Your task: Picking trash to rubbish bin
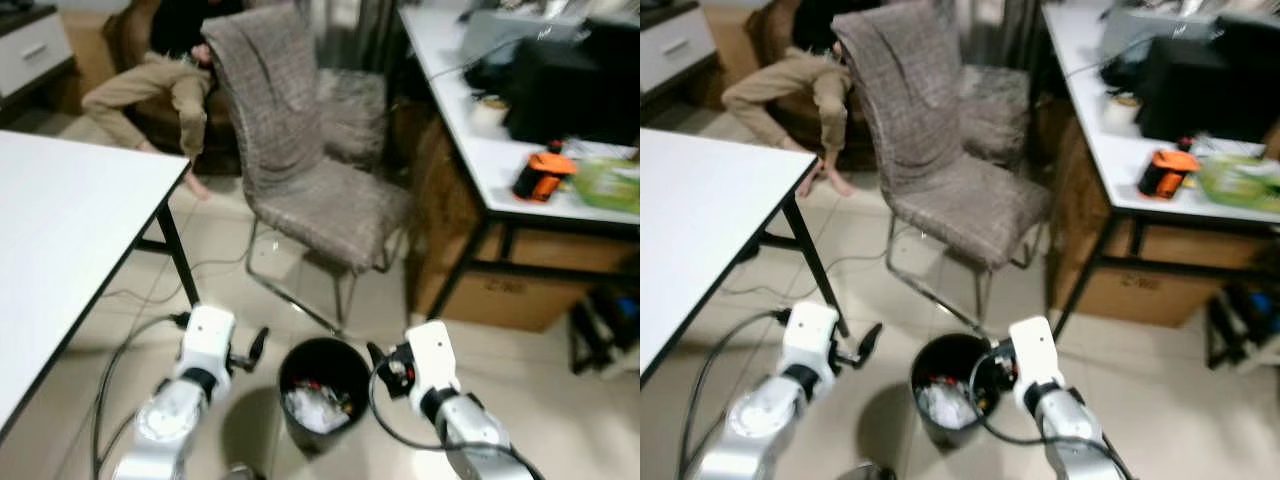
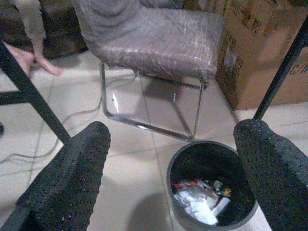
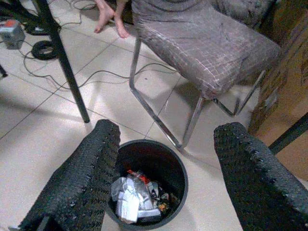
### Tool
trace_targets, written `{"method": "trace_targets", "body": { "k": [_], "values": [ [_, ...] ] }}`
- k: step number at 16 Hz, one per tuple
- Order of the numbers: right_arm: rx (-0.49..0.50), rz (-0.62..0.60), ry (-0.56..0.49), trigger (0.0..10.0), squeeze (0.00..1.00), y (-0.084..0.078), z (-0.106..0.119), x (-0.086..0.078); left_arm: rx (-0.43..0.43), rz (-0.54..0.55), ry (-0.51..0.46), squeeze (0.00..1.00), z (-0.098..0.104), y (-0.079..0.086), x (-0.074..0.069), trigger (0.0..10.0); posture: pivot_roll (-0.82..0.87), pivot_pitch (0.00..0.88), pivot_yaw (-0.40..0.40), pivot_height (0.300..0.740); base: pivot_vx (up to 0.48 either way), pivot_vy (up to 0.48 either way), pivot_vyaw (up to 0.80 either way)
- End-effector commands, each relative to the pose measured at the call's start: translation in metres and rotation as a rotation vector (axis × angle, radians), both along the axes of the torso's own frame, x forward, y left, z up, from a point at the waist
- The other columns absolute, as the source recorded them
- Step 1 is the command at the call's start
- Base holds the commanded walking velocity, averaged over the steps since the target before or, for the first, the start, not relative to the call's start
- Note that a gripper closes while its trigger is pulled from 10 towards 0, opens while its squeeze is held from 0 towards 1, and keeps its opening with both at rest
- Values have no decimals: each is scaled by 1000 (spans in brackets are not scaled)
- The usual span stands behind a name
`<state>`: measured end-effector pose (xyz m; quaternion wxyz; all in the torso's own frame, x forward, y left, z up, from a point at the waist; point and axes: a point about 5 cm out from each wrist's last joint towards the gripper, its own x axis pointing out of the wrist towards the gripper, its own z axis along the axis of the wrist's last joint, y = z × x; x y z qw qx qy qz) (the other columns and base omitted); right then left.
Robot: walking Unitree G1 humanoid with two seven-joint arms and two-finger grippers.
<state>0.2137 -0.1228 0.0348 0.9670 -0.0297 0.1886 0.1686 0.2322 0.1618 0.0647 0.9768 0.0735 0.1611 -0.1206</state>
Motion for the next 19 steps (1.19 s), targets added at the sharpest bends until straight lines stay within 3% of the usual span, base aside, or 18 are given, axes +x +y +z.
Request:
{"method": "trace_targets", "body": {
  "k": [1,6,8,11,13,19],
  "values": [
    [-2,-4,-28,10000,0,-3,6,4,0,-5,11,0,-1,-3,-3,10000,-4,0,-31,740,-349,0,0],
    [-2,-3,-44,10000,0,-2,8,2,12,-16,-18,0,9,-2,-5,10000,-2,0,-31,740,-350,0,0],
    [6,-2,-97,10000,0,-2,15,1,13,-3,-37,0,13,-1,-7,10000,-3,0,-31,740,-347,0,0],
    [-3,-7,-145,10000,0,-1,22,3,18,80,-127,0,26,7,-8,10000,0,0,-36,740,-330,0,0],
    [-64,-41,-230,10000,0,-3,31,9,27,129,-170,0,34,13,-12,10000,6,0,-40,740,-317,0,0],
    [7,-79,-333,10000,0,-5,51,19,29,169,-218,0,45,14,-14,10000,20,0,-48,740,-314,0,0]
  ]
}}
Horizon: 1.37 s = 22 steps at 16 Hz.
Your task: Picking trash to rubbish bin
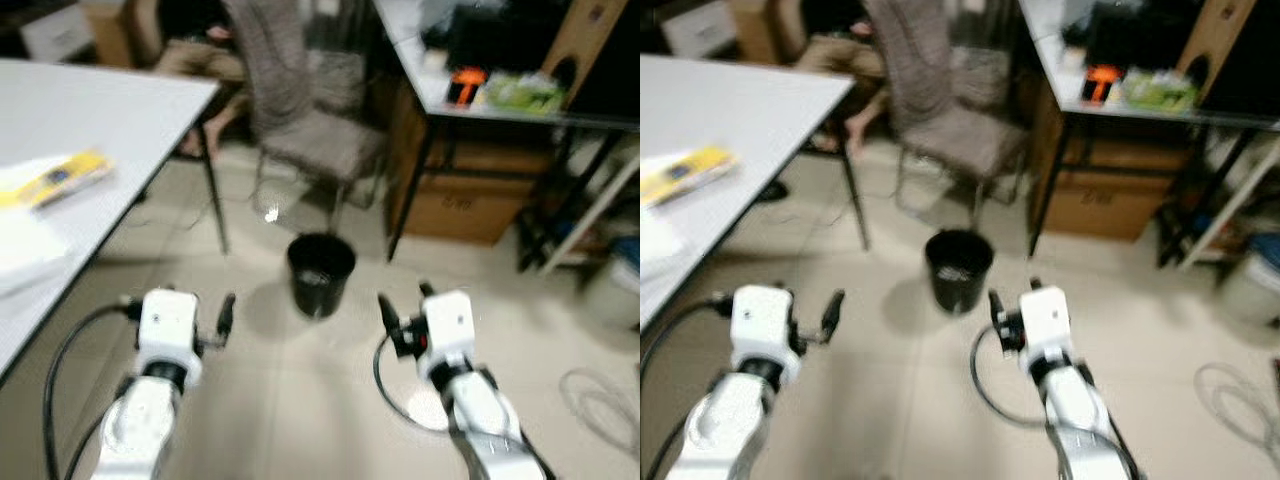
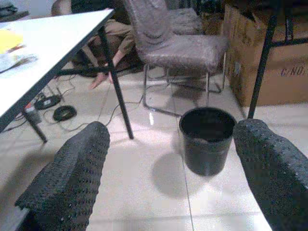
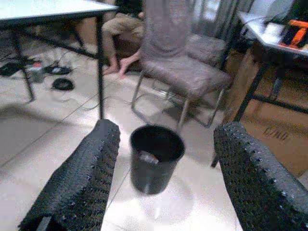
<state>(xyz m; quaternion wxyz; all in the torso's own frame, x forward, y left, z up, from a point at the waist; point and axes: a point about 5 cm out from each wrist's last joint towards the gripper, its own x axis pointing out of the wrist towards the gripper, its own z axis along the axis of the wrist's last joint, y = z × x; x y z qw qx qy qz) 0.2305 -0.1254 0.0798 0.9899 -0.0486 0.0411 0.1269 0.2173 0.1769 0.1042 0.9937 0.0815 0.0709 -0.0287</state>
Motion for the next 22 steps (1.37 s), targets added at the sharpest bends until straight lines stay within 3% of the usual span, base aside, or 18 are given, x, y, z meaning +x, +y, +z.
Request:
{"method": "trace_targets", "body": {
  "k": [1,5,13,22],
  "values": [
    [5,3,-36,10000,0,0,6,2,10,2,-24,0,7,-1,2,10000,20,0,-47,740,-315,0,0],
    [3,66,-39,10000,0,7,10,2,29,43,-62,0,13,6,4,10000,20,0,-45,740,-146,0,113],
    [-13,177,-56,10000,0,19,18,7,56,64,-133,0,28,7,9,10000,34,0,-56,740,0,0,800],
    [-8,248,-54,10000,0,26,18,11,105,151,-178,0,40,26,15,10000,59,0,-73,740,283,0,800]
  ]
}}
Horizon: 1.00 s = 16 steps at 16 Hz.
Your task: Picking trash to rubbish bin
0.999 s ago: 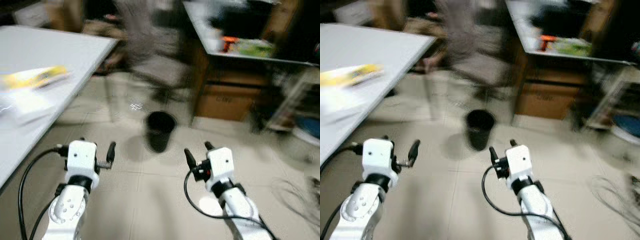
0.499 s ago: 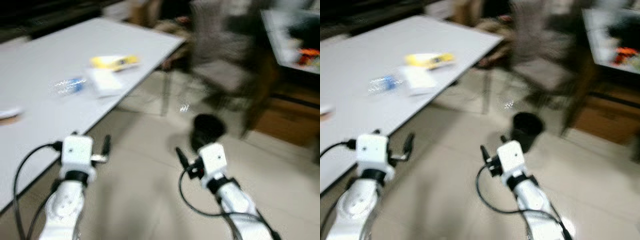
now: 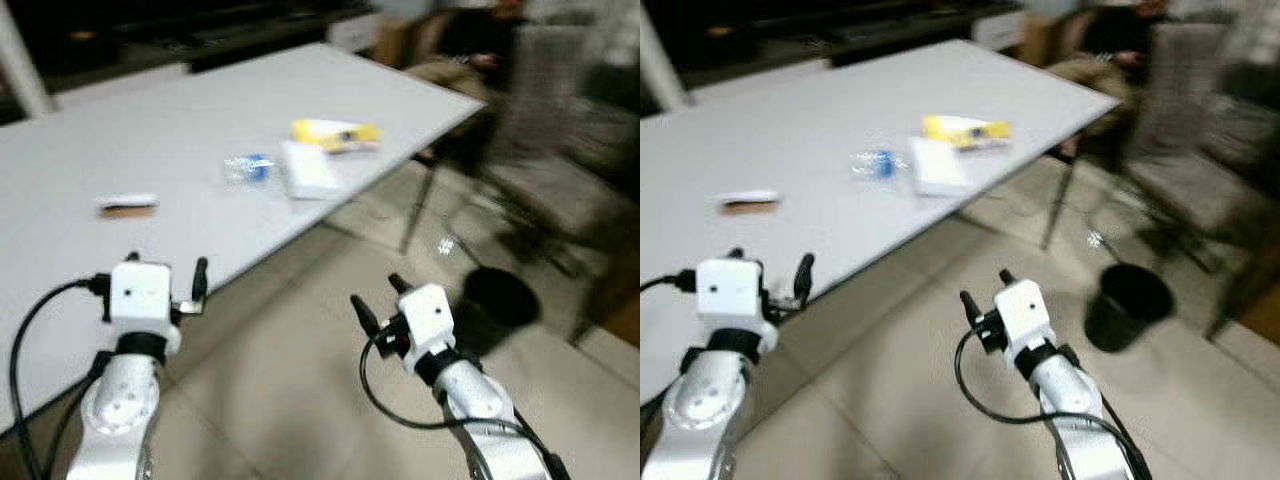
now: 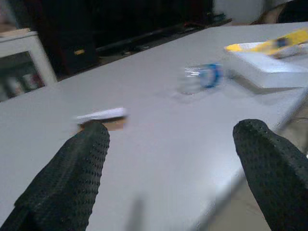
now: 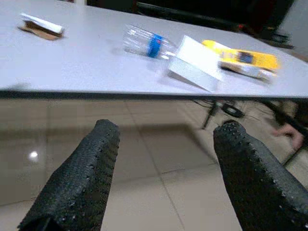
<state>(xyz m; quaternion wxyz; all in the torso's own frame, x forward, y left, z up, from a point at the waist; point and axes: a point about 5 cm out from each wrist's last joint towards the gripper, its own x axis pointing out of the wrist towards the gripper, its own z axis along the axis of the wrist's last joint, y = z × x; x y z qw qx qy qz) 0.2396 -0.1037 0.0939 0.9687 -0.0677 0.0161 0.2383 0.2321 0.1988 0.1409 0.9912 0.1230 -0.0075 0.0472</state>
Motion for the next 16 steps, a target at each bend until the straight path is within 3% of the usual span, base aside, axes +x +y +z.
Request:
{"method": "trace_targets", "body": {
  "k": [1,3,7,16],
  "values": [
    [20,19,-10,10000,0,5,5,3,15,18,-8,0,4,5,2,10000,59,0,-72,740,300,0,800],
    [21,2,-15,10000,0,4,5,4,15,8,-6,0,4,5,6,10000,57,0,-69,740,298,0,800],
    [49,-51,-16,10000,0,-5,6,7,10,-30,4,0,1,0,17,10000,45,0,-61,740,298,0,0],
    [47,-67,-14,10000,0,-6,3,4,1,-82,37,0,-6,0,34,10000,31,0,-40,740,300,0,0]
  ]
}}
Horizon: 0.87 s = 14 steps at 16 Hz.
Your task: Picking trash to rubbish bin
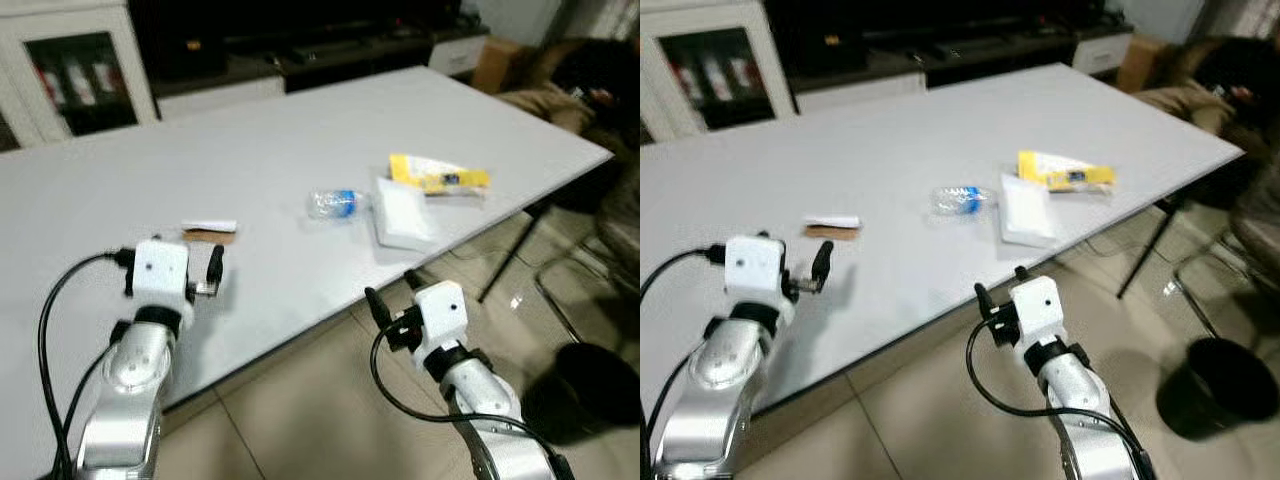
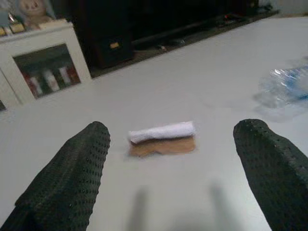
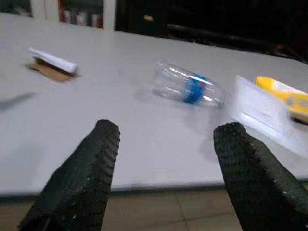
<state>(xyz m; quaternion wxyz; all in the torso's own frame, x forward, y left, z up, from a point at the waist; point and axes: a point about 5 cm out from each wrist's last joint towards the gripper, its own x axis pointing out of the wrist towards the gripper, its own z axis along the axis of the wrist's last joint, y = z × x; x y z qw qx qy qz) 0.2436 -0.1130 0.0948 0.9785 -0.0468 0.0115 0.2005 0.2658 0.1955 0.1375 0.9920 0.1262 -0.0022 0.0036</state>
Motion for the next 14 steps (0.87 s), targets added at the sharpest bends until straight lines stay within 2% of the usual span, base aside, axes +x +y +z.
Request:
{"method": "trace_targets", "body": {
  "k": [1,7,14],
  "values": [
    [3,4,-10,10000,0,3,2,0,-4,-5,17,0,-3,2,2,10000,29,0,-38,740,300,0,0],
    [1,-19,-7,10000,0,-1,1,-1,-6,-33,15,0,-5,-2,12,10000,18,0,-26,740,297,0,0],
    [-4,-31,-2,10000,0,0,-1,-3,23,-58,8,0,-3,4,25,10000,13,0,-20,740,299,0,0]
  ]
}}
